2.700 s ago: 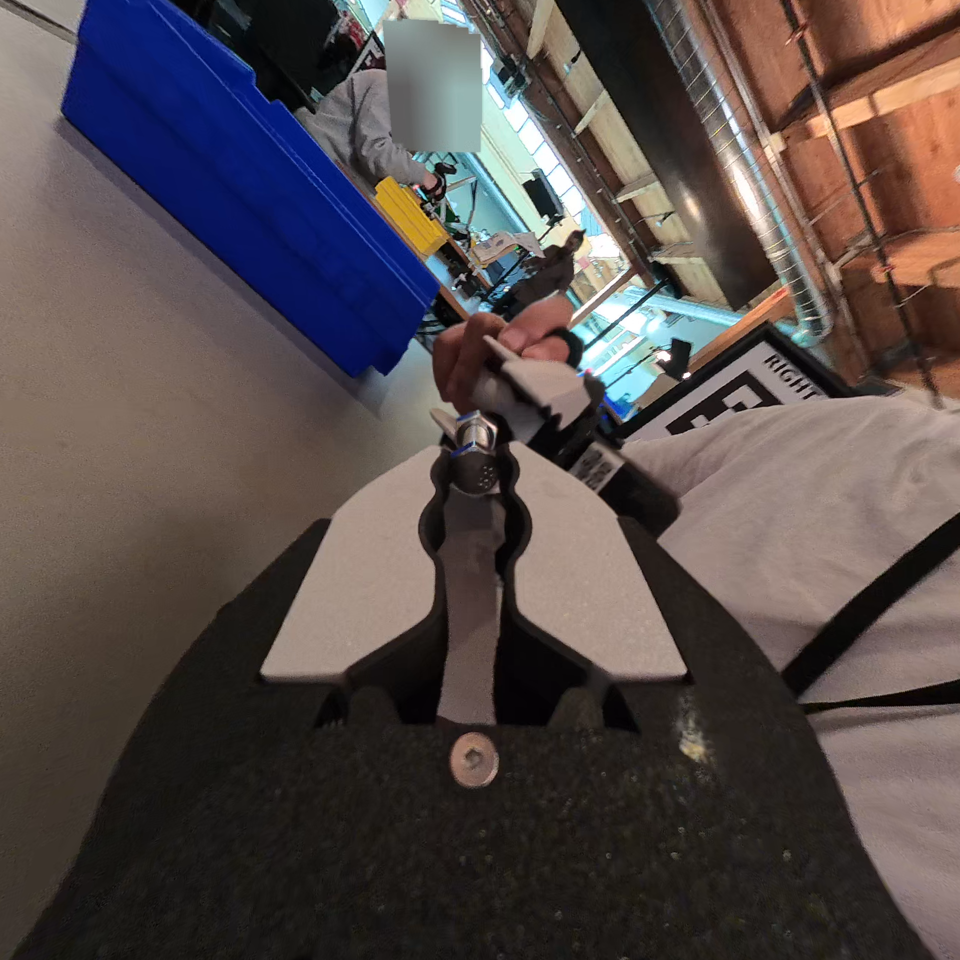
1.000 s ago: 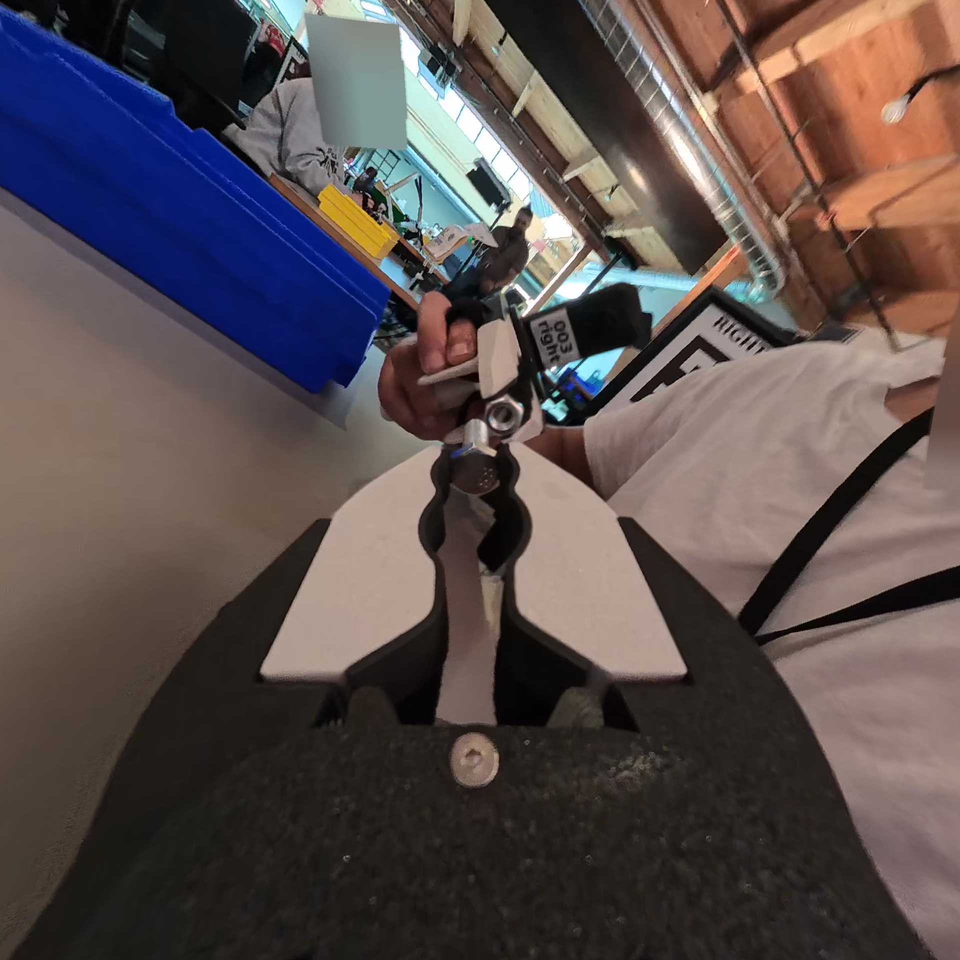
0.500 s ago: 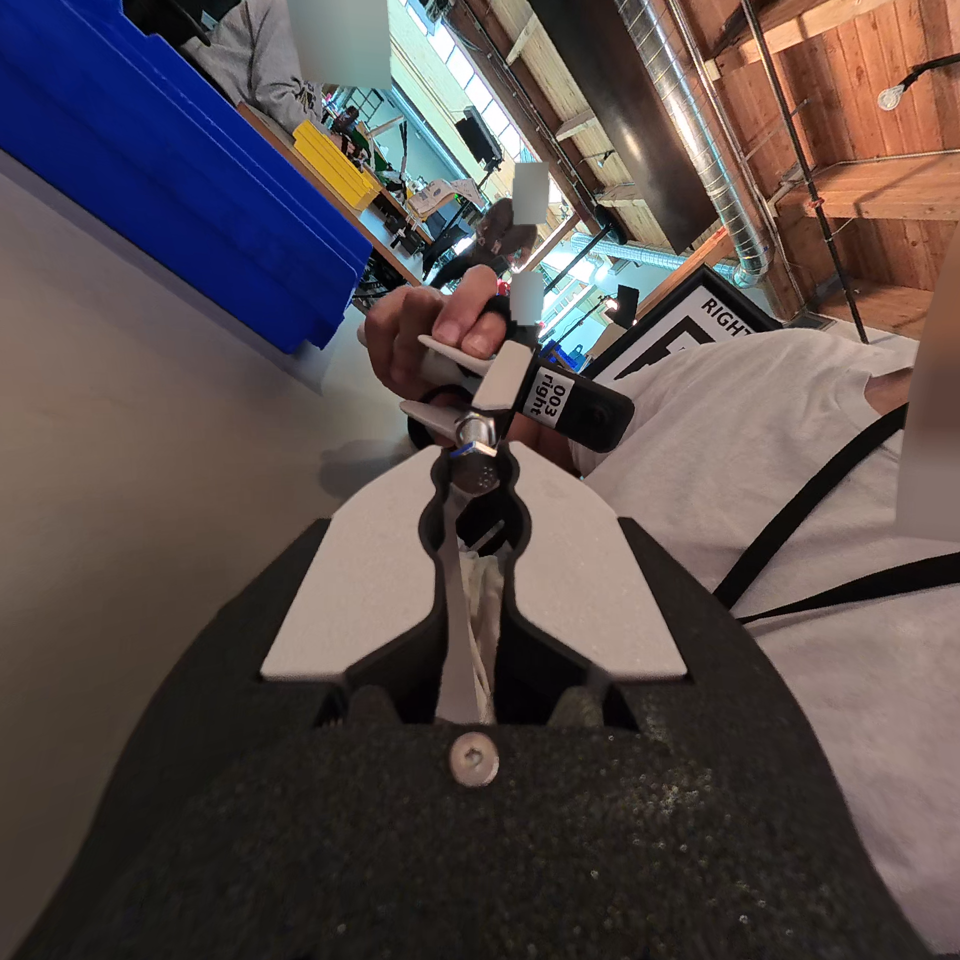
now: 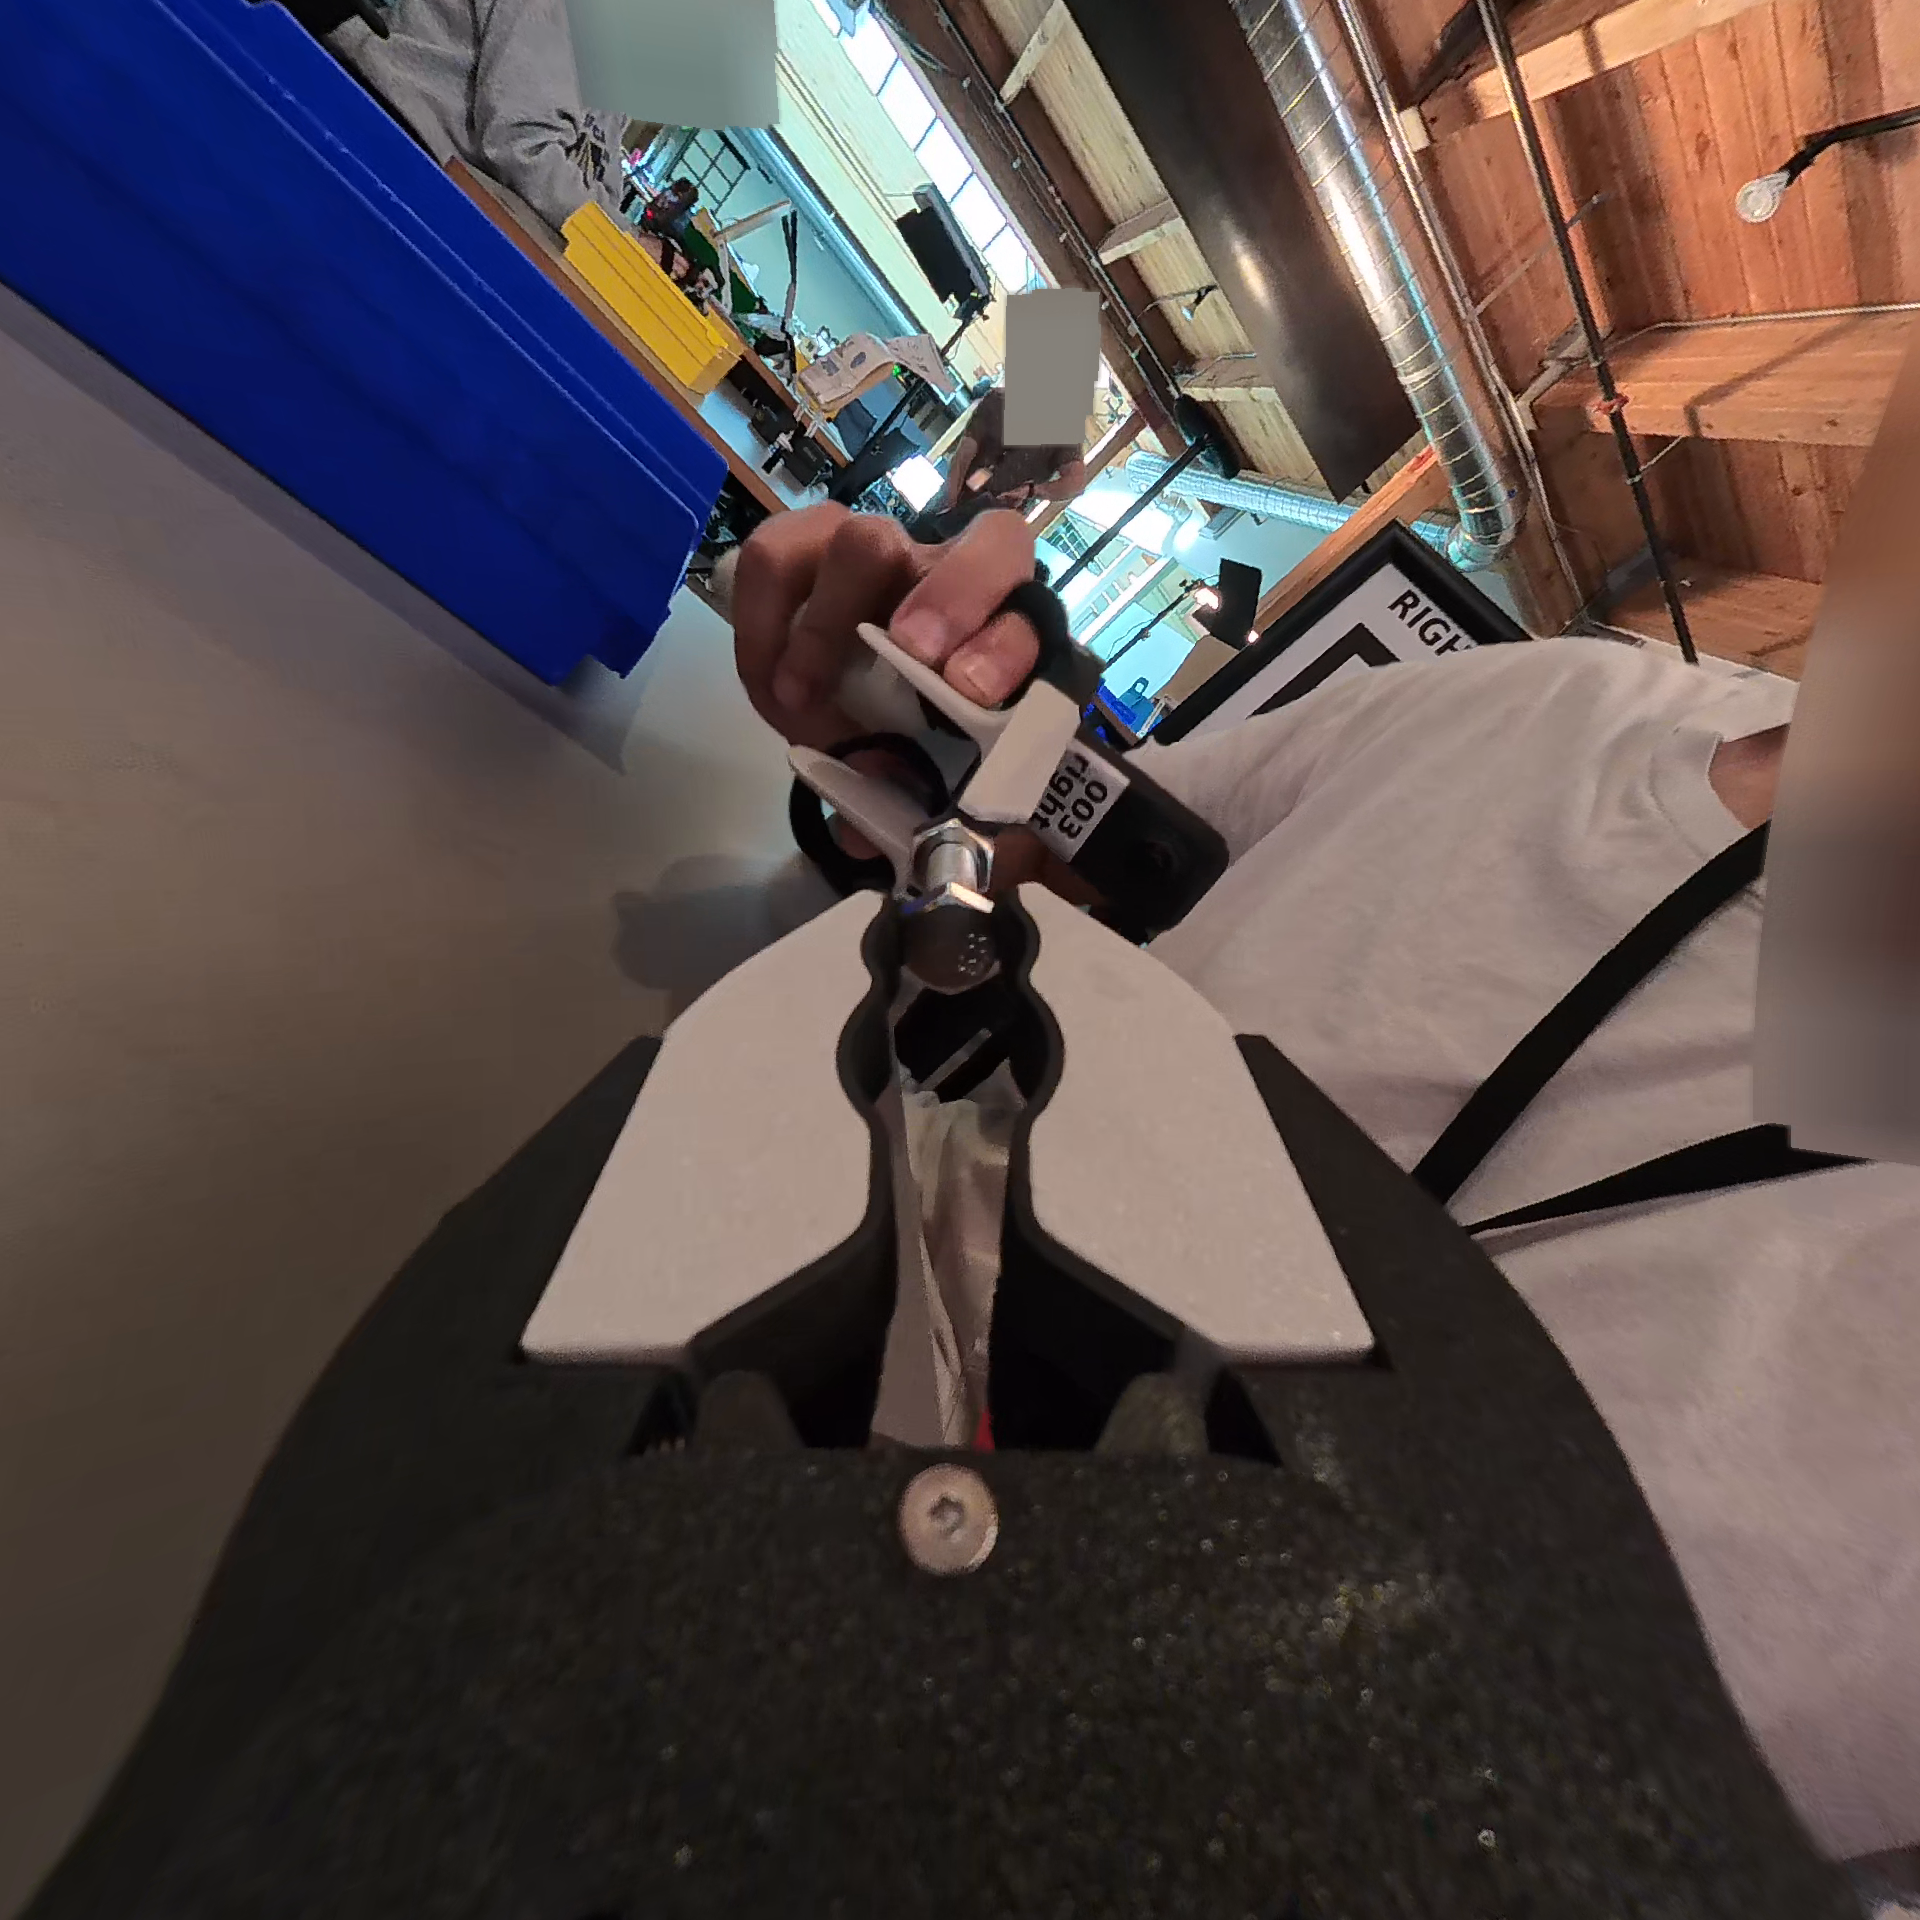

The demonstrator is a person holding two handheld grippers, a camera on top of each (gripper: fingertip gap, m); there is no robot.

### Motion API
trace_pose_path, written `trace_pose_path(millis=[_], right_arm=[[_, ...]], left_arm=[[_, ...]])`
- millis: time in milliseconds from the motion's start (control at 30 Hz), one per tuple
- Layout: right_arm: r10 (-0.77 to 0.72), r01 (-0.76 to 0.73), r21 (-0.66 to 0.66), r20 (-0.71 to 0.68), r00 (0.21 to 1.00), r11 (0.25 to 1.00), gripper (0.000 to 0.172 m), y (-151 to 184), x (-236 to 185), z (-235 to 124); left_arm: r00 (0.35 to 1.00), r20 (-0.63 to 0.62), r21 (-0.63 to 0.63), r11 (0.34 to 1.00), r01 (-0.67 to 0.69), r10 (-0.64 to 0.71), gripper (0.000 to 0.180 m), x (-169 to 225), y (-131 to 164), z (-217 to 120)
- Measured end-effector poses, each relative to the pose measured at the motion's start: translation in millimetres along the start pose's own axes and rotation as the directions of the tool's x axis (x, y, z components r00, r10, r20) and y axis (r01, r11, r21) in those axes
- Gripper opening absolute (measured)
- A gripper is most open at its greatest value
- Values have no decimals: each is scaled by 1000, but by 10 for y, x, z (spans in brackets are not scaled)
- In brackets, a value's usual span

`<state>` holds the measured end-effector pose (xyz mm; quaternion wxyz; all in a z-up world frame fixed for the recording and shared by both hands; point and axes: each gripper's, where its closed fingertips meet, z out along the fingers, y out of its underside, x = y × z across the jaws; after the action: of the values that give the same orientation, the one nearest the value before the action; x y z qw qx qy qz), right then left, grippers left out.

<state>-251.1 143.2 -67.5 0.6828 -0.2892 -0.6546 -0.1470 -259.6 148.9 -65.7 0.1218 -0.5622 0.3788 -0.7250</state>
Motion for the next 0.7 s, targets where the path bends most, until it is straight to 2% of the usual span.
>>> trace_pose_path(millis=[167,400,533,700], right_arm=[[-239,238,-22,-16,971,971,16,36,-14,23],[-552,552,-11,-35,833,834,16,28,-58,30],[-604,605,12,-46,796,796,16,20,-74,15],[-575,576,1,-56,816,817,16,19,-21,19]], left_arm=[[999,14,9,999,33,-33,17,-44,-7,-16],[997,35,-7,997,74,-74,17,-74,14,-28],[994,34,-17,994,105,-105,17,-75,36,-15],[996,23,-1,996,84,-84,17,-46,2,-17]])
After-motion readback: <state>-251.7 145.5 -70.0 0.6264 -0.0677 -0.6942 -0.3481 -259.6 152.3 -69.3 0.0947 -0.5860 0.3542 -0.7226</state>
